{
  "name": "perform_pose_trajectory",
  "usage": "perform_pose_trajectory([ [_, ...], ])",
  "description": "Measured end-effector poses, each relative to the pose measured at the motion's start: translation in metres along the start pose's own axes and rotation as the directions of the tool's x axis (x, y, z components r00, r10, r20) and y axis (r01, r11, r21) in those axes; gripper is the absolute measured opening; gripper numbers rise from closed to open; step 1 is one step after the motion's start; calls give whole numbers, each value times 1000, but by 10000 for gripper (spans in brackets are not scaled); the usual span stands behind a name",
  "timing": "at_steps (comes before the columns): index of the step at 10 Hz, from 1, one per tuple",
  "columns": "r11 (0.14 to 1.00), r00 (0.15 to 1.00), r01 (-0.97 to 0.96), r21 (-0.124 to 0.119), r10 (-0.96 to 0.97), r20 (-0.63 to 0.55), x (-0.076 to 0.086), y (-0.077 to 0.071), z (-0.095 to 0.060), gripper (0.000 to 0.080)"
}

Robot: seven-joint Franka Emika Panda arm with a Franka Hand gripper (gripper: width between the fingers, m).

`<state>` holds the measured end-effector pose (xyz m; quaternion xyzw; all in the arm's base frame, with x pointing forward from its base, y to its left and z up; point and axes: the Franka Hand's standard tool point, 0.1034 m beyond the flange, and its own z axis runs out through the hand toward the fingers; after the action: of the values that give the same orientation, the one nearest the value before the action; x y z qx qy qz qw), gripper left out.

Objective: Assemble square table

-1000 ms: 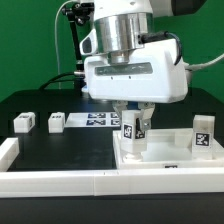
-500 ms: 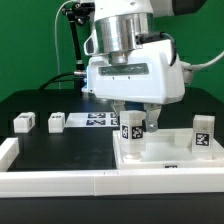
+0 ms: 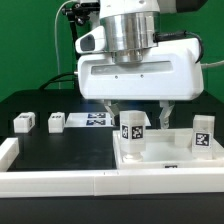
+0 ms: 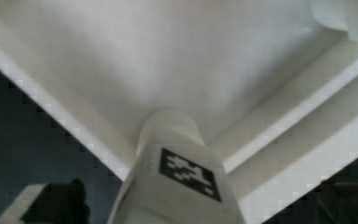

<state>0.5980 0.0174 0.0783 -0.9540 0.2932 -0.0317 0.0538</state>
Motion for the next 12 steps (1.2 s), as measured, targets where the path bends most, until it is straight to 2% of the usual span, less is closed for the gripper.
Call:
perform_pose_trajectory([
  [3,982,982,190,-5,-190,-3,1,1,0,649],
  [5,911,911,410,-43,-412,-26,3,2,1,649],
  [8,711,713,698,-82,-701,-14,6,3,0,649],
  [10,590,593,802,-90,-805,2,7,5,0,649],
  [12,528,531,845,-89,-847,10,9,7,-1,649],
])
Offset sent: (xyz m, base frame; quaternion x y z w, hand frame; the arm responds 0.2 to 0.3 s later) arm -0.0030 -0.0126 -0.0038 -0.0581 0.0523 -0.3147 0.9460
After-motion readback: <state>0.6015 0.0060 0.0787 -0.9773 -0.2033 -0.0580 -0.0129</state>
